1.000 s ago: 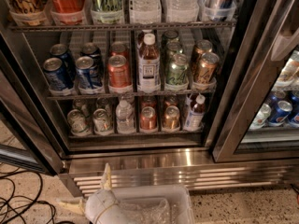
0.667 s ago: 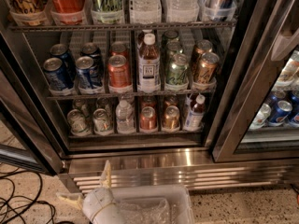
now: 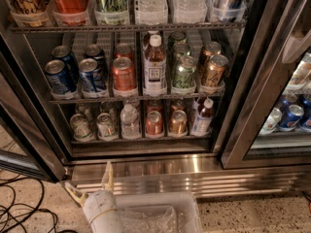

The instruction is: Pick 7up can from bottom shelf of fridge

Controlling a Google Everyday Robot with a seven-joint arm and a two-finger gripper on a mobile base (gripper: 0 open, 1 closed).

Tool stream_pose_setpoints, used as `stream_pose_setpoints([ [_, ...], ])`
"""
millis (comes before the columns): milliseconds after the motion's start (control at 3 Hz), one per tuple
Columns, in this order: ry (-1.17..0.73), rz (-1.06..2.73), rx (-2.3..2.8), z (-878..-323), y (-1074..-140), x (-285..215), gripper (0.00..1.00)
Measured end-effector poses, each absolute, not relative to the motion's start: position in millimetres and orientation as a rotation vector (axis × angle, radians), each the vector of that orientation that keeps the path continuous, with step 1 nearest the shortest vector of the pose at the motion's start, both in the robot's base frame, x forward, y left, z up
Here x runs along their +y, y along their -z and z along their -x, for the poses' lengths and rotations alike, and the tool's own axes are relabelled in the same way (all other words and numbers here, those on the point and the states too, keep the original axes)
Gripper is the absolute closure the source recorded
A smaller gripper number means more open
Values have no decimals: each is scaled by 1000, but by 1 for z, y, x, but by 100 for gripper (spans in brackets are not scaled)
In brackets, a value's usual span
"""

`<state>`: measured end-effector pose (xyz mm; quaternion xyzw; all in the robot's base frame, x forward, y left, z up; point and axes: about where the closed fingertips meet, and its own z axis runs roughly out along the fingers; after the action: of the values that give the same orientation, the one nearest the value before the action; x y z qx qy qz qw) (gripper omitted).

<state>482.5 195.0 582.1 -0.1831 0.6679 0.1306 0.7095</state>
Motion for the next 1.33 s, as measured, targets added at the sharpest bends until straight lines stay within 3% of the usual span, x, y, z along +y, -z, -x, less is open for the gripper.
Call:
stream_pose_setpoints([
  [1000, -117, 287, 1456, -539, -583, 179, 19],
  [1333, -105, 262, 1444, -559, -586, 176, 25],
])
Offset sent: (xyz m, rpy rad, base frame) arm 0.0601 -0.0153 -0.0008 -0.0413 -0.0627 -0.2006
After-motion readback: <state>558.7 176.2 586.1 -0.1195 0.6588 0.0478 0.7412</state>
